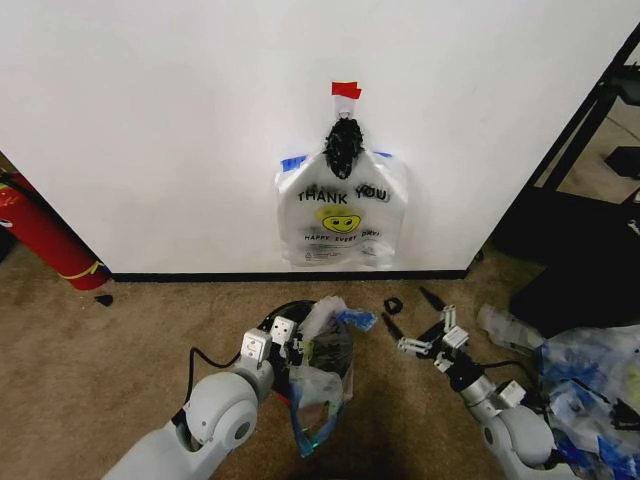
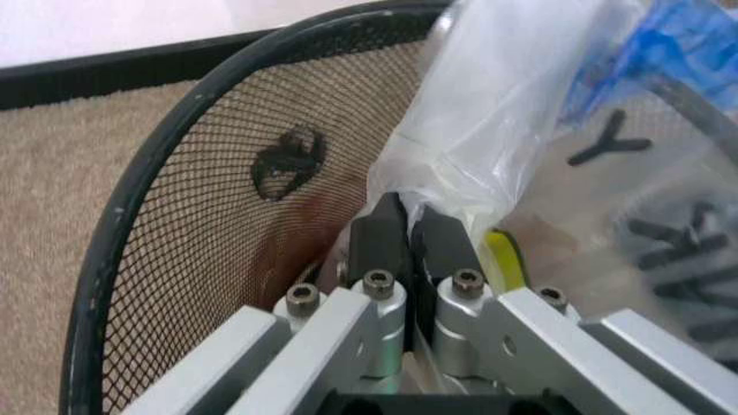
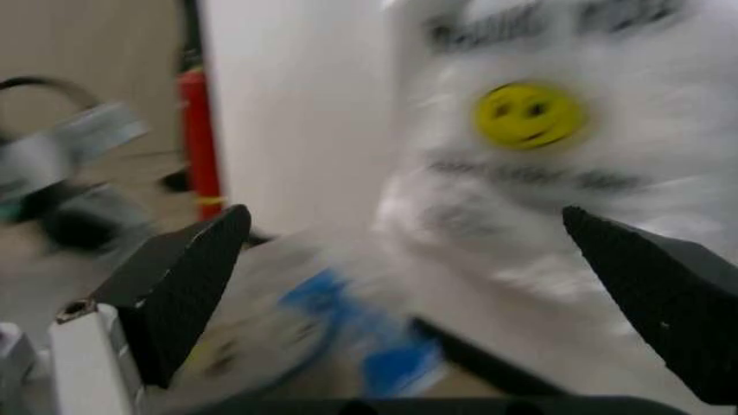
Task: Pick up the garbage bag from the wall and place it over the trash bin.
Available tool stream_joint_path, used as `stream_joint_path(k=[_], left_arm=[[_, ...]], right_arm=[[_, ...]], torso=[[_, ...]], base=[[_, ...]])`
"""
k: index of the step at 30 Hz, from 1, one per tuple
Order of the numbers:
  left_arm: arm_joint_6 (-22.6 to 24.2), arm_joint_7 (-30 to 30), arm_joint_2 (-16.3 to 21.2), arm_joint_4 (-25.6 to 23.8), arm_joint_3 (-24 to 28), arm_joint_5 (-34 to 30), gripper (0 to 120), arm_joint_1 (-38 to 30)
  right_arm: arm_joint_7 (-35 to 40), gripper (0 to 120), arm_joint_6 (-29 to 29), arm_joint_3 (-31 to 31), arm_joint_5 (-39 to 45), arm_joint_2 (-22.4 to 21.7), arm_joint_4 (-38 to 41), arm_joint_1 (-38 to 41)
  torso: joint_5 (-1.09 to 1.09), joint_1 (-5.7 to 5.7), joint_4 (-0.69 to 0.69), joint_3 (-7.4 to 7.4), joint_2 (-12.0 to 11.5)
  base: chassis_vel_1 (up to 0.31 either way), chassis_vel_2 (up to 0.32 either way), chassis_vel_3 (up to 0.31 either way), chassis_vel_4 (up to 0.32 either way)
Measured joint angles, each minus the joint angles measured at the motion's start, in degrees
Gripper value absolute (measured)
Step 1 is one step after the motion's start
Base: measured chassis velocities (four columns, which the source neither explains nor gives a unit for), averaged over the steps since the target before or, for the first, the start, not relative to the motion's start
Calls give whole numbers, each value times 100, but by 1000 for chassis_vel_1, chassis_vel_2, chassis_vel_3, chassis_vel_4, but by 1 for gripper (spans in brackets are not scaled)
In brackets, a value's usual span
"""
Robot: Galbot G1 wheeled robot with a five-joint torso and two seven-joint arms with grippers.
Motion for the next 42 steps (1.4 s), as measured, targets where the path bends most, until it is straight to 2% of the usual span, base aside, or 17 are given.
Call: stream_joint_path(k=[3, 9, 14, 17, 23, 34, 42], left_arm=[[-56, 3, -180, 15, -140, 76, 0, 99], [-112, 4, -326, 14, -261, 139, 0, 198], [-183, 6, -431, 36, -347, 228, 0, 256], [-300, 46, -420, 113, -376, 394, 0, 267], [-450, 112, -418, 202, -415, 591, 0, 252], [-626, 152, -219, 198, -601, 620, 0, 333], [-729, 204, -148, 160, -708, 613, 0, 414]], right_arm=[[-651, 100, -117, -16, -71, -6, -200, 95], [-1345, 100, -137, -36, -226, 11, -427, 232], [-1514, 100, -169, -32, -234, -17, -571, 292], [-1615, 100, -380, -29, -162, -72, -680, 318], [-1525, 100, -619, -89, -45, -95, -695, 284], [-788, 100, -797, -348, 92, -93, -518, 233], [-48, 100, -1148, -900, 265, -196, -221, 307]], torso=[[0, 0, -1, 0, 0], [1, 0, 0, 0, 0], [1, 0, 0, 0, 0], [0, 0, -1, 0, 0], [0, 0, -1, 0, 0], [0, 0, 0, 1, 0], [-1, 0, 0, 0, 0]], base=[[0, 0, 0, 0], [0, 0, 0, 0], [0, 0, 0, 0], [0, 0, 0, 0], [0, 0, 0, 0], [0, 0, 0, 0], [0, 0, 0, 0]])
